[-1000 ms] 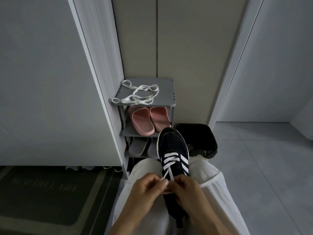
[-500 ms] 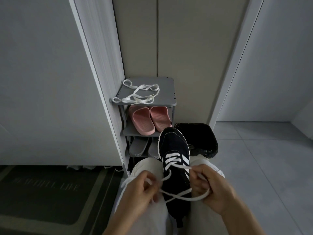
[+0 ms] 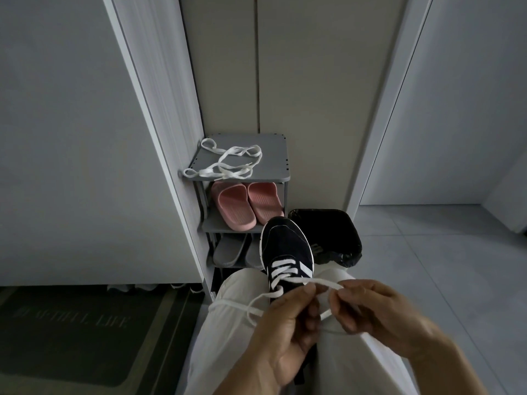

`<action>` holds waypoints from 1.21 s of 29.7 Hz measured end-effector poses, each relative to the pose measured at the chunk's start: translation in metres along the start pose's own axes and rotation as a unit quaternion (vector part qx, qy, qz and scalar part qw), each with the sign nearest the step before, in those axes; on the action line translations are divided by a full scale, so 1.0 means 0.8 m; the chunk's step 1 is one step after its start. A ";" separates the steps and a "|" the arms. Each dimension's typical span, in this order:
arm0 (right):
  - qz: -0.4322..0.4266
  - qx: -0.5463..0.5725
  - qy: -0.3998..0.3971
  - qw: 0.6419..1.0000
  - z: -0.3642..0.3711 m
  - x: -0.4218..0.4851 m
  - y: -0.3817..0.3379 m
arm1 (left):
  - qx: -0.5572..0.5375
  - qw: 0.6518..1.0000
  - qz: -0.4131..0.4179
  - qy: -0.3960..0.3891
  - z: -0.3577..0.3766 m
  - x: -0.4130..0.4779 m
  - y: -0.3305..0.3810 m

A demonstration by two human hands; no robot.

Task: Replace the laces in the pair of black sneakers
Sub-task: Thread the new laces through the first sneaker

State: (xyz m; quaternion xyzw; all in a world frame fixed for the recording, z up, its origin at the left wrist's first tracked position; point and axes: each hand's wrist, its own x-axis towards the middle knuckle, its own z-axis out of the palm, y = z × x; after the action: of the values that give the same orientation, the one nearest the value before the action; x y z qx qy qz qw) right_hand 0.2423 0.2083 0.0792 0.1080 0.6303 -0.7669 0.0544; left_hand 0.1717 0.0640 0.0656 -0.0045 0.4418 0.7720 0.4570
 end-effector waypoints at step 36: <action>-0.015 0.103 0.275 0.956 -0.102 0.046 0.005 | 0.478 0.836 0.267 0.036 -0.075 0.009 0.016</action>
State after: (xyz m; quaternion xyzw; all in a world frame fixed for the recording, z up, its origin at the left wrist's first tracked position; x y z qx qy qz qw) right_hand 0.2152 0.2890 0.0518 0.3102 0.5404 -0.7687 -0.1442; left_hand 0.1347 0.0257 0.0345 0.3047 0.7557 0.5564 0.1629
